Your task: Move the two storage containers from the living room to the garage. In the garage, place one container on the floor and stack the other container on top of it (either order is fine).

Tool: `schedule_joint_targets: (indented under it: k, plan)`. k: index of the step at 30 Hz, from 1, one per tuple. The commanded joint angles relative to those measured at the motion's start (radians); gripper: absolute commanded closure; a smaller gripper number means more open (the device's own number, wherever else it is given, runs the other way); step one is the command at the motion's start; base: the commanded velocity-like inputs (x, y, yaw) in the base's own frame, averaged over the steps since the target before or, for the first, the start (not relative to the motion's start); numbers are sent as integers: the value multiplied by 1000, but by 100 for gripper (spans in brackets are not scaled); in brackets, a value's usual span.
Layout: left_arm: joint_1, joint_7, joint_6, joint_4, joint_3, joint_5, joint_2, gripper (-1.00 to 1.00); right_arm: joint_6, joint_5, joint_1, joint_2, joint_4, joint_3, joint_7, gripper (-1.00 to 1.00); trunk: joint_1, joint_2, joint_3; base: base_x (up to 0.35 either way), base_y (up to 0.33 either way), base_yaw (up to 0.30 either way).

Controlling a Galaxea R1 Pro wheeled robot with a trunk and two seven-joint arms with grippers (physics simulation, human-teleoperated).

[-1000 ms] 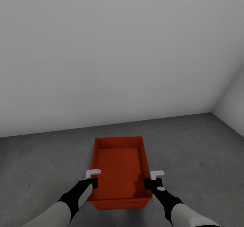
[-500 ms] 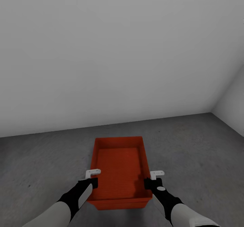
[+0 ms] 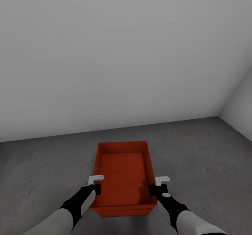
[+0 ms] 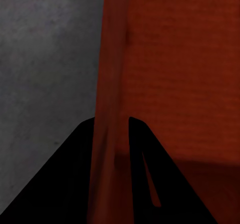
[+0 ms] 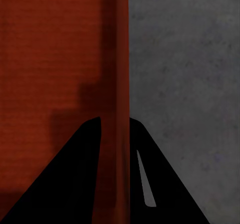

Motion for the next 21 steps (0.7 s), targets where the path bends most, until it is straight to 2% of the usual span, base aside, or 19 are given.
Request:
schedule_joint_targets:
  k: [1,21]
  plan:
    - [0,13,-45,-4,29,-21,3,100,-4,17,1,-12,19,-11,-51,100,7,-7,-4,0,0,0]
    - [0,13,-46,-4,30,-21,4,100,-5,24,1,-14,19,-10,-48,100,7,-7,-4,0,0,0]
